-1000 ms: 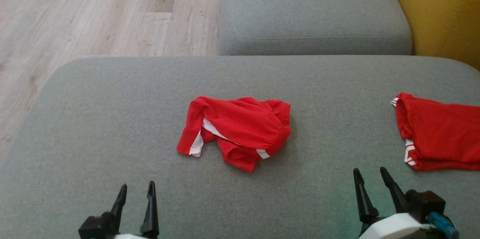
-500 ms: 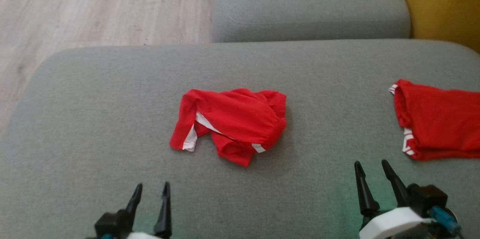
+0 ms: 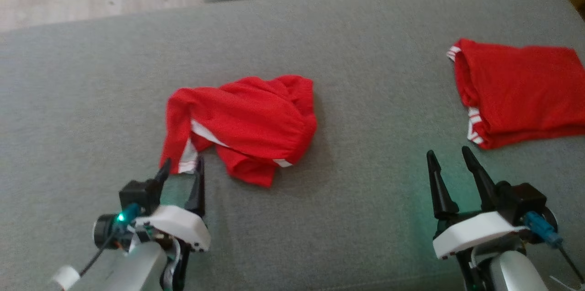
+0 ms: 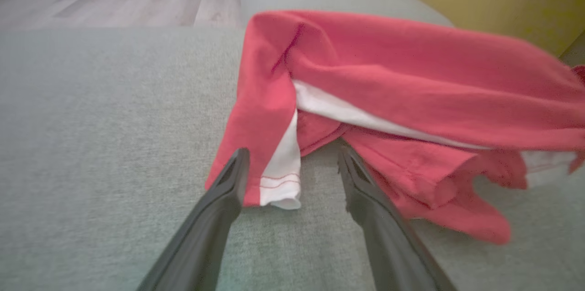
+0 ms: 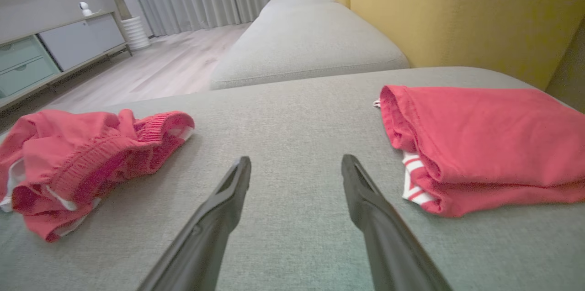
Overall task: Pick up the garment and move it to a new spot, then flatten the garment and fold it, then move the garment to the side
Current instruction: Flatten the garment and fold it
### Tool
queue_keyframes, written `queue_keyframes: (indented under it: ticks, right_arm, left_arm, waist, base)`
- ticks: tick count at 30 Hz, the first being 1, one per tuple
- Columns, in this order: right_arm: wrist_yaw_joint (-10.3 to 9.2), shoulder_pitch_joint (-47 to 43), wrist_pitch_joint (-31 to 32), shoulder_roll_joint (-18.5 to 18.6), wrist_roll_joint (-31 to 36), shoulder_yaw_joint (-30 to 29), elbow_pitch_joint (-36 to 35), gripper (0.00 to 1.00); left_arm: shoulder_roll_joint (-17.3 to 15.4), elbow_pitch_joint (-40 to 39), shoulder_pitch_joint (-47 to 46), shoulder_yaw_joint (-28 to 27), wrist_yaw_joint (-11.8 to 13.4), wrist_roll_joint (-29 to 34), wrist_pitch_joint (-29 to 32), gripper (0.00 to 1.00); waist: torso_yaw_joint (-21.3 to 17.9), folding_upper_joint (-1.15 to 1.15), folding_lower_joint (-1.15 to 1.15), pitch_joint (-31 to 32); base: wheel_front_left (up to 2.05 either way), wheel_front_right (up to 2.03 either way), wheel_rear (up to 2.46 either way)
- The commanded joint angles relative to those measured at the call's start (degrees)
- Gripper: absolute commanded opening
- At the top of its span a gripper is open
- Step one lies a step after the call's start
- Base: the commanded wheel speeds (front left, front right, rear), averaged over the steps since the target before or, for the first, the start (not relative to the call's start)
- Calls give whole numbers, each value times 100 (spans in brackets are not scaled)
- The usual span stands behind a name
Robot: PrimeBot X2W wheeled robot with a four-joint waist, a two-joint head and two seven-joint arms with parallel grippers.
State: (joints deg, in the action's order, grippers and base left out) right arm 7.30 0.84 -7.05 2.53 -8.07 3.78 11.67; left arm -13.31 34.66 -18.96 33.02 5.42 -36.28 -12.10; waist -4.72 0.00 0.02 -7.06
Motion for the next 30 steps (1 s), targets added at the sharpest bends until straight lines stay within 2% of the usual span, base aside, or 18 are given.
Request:
queue_keyframes:
  ticks: [1, 4, 5, 6, 7, 8, 9, 16, 22, 30]
  right_arm:
    - [19, 203, -20, 34, 23, 146, -194, 100]
    - [19, 263, -62, 34, 16, 132, -153, 100]
    - [19, 272, -74, 34, 11, 127, -139, 100]
    - [19, 282, -85, 34, 6, 125, -123, 100]
    - [19, 290, -96, 34, 1, 121, -108, 100]
    - [19, 296, -108, 34, -5, 110, -93, 100]
    - [19, 299, -120, 34, -12, 96, -81, 100]
    - [19, 245, -185, 34, -63, 77, 20, 100]
    - [19, 187, -200, 34, -93, 88, 79, 100]
    - [19, 207, -196, 34, -125, 169, 121, 100]
  left_arm:
    - [-56, 8, -308, -240, -33, -33, -49, 100]
    - [-18, 625, -602, -217, -111, 0, -71, 100]
    - [8, 751, -650, -224, -141, -19, -78, 97]
    - [26, 867, -692, -232, -163, -31, -90, 70]
    - [36, 964, -726, -236, -180, -33, -108, 34]
    - [49, 1045, -752, -244, -198, -35, -129, 7]
    - [63, 1106, -768, -258, -217, -42, -153, 0]
    - [-10, 875, -614, -371, -211, 165, -281, 0]
    - [-341, 185, -107, -685, -13, 358, -288, 0]
    - [-732, -123, 401, -997, 157, 281, -289, 0]
  waist:
    - [-259, 0, -2, -272]
    - [-358, 0, -2, -389]
    - [-367, 0, -2, -397]
    - [-375, 0, -2, -400]
    - [-377, 0, -2, -397]
    - [-368, 0, -2, -386]
    - [-352, 0, -2, -371]
    - [-44, 0, -2, -143]
    - [236, 0, -2, 8]
    - [175, 0, -2, -16]
  base:
    - [0, 0, 0]
    - [0, 0, 0]
    - [0, 0, 0]
    - [0, 0, 0]
    - [0, 0, 0]
    - [0, 0, 0]
    - [0, 0, 0]
    - [0, 0, 0]
    - [0, 0, 0]
    - [0, 0, 0]
